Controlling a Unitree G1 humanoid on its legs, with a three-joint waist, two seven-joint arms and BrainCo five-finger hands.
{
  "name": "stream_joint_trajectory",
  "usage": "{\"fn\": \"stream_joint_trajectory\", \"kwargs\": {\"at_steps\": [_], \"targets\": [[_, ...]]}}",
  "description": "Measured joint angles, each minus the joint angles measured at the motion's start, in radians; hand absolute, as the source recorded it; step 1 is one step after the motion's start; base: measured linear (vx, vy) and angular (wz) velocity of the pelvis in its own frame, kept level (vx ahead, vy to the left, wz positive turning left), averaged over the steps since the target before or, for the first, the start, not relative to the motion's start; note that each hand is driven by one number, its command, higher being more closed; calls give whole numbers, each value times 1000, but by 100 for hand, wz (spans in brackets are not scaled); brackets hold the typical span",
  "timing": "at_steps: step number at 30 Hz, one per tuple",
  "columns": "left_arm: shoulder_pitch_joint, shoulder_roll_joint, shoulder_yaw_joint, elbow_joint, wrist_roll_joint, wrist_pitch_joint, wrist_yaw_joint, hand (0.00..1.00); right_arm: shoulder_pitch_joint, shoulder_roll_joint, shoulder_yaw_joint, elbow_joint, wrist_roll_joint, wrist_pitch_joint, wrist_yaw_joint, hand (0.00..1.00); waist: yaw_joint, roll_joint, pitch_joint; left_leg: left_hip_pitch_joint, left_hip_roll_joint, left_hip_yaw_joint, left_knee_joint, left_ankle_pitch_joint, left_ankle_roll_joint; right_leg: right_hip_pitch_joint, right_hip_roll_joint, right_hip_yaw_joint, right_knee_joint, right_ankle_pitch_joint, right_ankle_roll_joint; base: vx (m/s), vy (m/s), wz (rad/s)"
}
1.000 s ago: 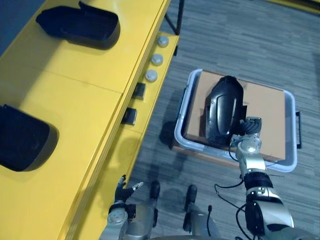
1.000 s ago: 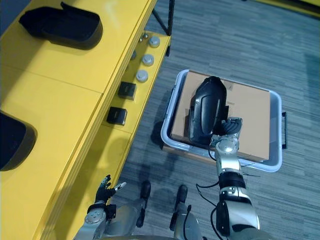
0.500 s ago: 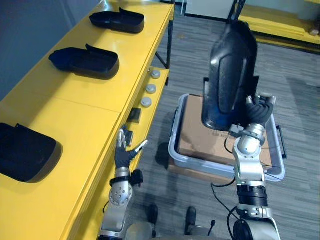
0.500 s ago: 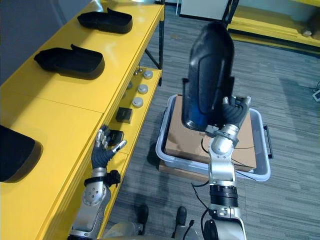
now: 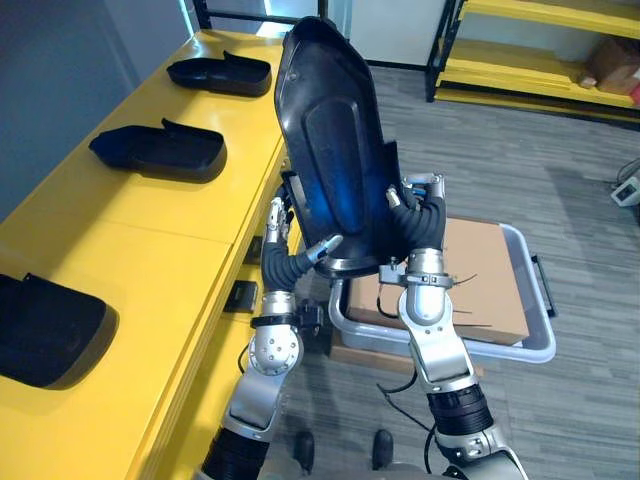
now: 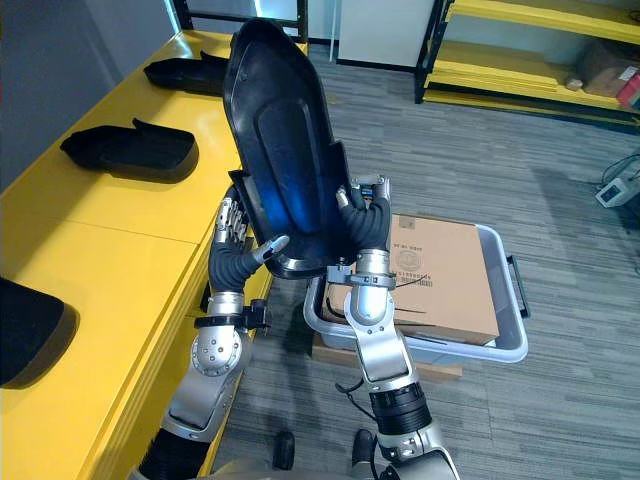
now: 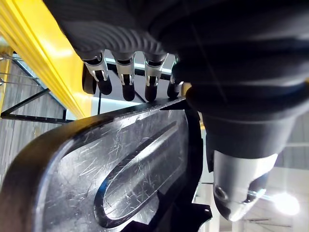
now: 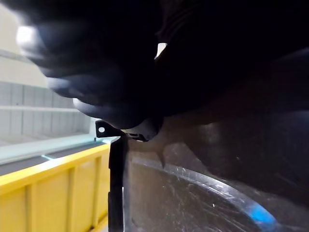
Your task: Walk over and take plastic housings, then place them on the shelf
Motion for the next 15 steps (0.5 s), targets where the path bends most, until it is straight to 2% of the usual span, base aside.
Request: {"fn": "stream_joint_trajectory", "kwargs": {"at_steps": [8, 15], "targets": [[-41, 30, -5, 45, -39, 11, 67, 100, 53, -43, 31, -1, 22, -14, 0, 100, -2, 11, -31, 7, 0, 16, -4, 0, 0, -1, 1, 15, -1, 3, 4, -6, -3, -5], [-41, 40, 26, 75, -114, 11, 91, 100, 52, -76, 77, -1, 38, -22, 0, 100, -1, 10, -40, 10, 0, 28, -4, 0, 0, -3, 1, 33, -1, 4, 4, -19, 0, -5]]}}
